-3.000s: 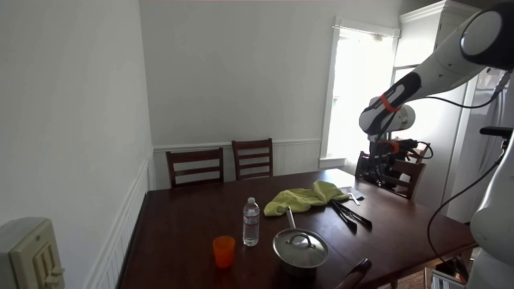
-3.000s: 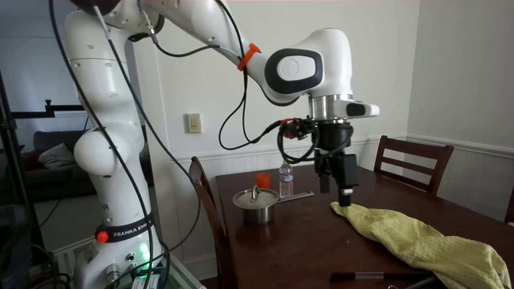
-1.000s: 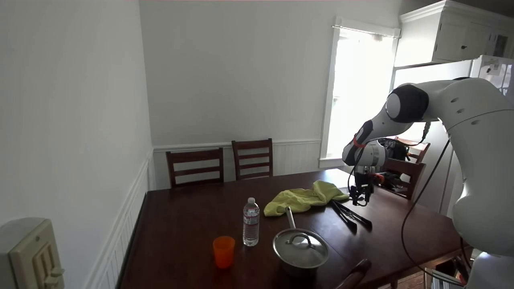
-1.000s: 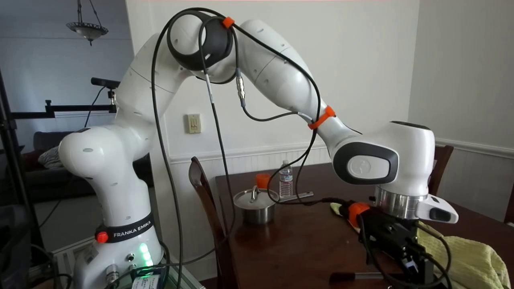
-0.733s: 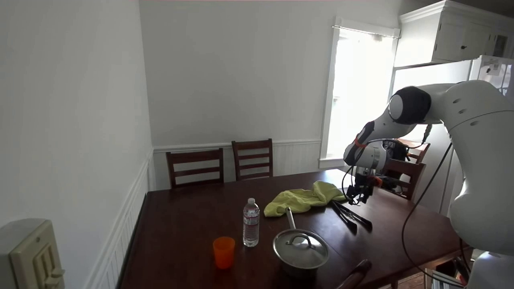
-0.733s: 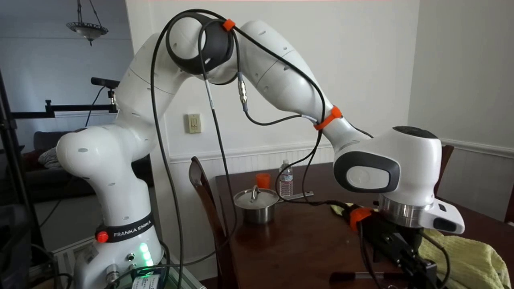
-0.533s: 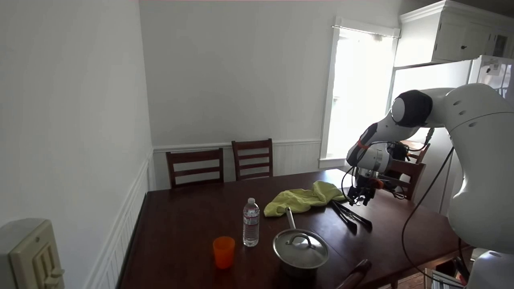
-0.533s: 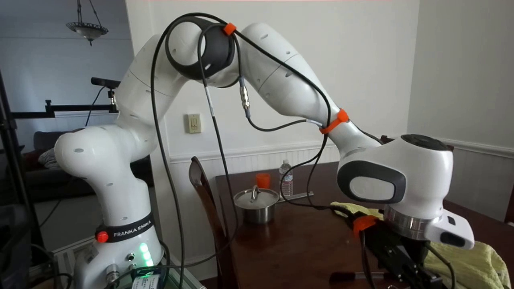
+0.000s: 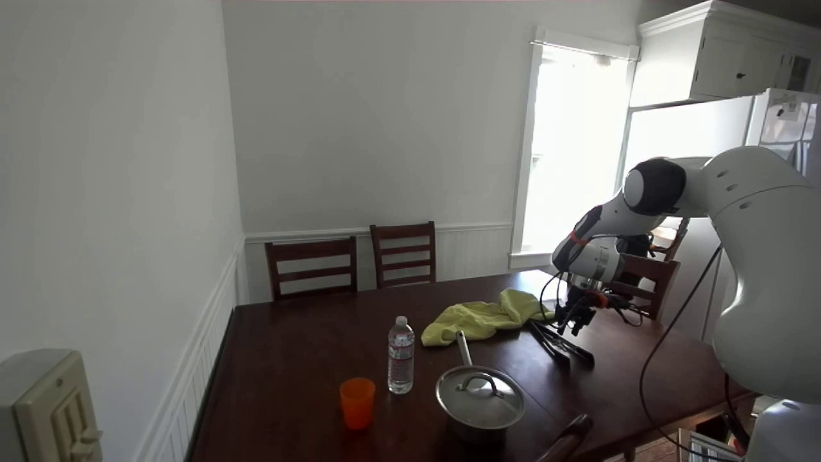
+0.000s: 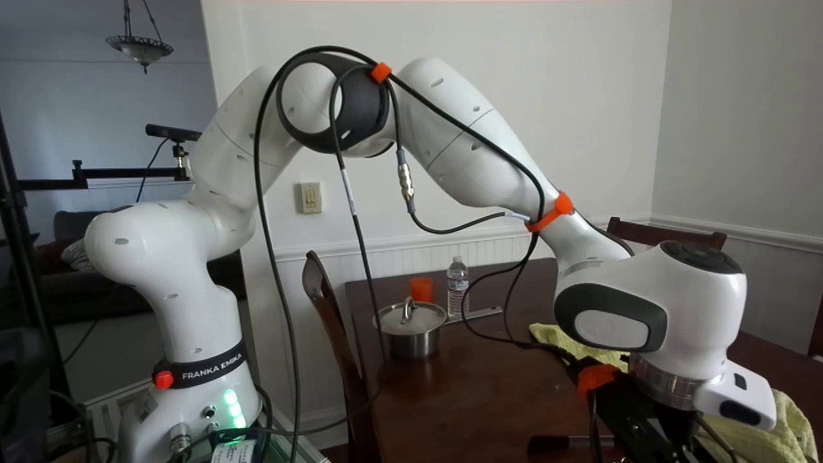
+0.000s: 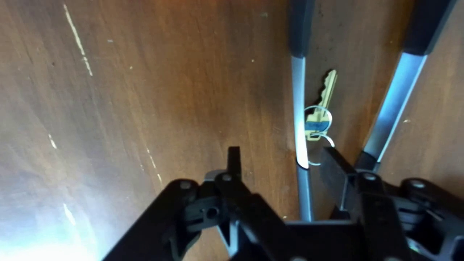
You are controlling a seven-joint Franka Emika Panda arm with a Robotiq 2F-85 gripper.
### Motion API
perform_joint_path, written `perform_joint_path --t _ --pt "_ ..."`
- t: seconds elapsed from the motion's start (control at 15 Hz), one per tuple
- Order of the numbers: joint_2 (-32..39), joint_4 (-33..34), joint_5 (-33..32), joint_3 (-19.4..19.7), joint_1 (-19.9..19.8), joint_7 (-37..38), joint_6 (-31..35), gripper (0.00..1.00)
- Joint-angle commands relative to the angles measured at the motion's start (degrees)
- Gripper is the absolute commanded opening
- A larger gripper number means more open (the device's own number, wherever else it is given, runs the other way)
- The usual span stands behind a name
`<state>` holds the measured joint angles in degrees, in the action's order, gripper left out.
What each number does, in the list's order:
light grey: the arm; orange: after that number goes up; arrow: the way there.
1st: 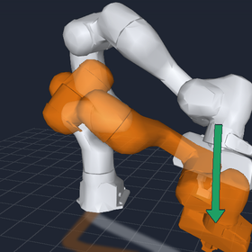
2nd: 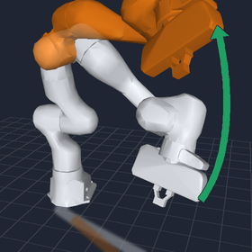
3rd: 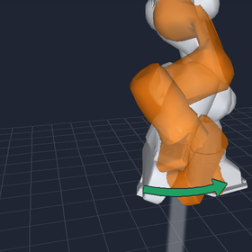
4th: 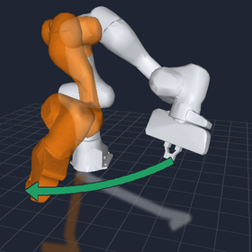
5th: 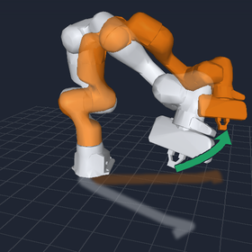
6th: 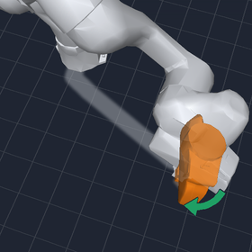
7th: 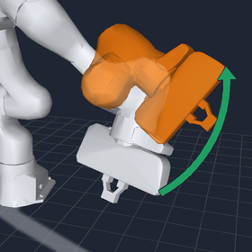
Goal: Put the tongs on top of the silver lid
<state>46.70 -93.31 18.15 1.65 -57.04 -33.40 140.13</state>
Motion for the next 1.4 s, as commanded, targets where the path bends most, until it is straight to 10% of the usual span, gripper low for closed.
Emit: perform_joint_path --t 0.0,0.2,0.27,0.6,1.33 --pt "2.5 2.4 -0.8 -1.4 -0.1 1.3 0.5 0.52" --pt "3.1 2.6 -1.6 -1.2 0.9 1.9 0.5 0.46" --pt "3.3 2.6 -1.8 -0.9 1.1 2.1 0.5 0.27" --pt "3.3 2.9 -2.1 -0.4 1.3 2.9 0.5 0.01" --pt "-13.5 -15.0 -3.7 -4.4 -0.8 -15.1 0.2 0.01"
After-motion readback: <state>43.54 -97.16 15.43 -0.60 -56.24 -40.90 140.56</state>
